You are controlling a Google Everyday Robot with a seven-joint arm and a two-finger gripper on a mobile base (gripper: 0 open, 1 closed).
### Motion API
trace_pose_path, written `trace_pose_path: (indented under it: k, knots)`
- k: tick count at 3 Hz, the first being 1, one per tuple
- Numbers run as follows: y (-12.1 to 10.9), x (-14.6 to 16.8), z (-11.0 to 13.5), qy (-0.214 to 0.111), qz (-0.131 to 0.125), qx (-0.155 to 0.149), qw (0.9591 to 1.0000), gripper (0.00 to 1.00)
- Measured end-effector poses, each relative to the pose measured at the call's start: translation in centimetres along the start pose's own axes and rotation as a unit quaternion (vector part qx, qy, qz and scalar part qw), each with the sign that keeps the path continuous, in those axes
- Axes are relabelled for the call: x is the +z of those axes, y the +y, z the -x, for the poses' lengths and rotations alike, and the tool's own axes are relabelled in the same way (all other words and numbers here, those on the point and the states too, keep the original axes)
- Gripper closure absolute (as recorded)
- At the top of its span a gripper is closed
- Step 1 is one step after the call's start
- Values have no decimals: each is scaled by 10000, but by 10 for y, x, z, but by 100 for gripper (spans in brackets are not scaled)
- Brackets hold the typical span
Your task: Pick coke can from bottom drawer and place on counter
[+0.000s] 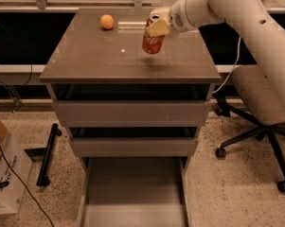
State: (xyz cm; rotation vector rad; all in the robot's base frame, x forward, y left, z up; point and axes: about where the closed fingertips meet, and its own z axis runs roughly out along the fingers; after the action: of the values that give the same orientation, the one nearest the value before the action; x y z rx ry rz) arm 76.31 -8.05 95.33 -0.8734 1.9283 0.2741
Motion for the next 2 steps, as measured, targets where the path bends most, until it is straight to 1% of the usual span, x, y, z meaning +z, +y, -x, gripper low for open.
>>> trace_pose_path:
  k: [1, 2]
  knots:
    - [-8, 21, -16, 165, -40, -16, 9999, 39]
    - [-8, 32, -26, 281, 19, 45, 9996, 8]
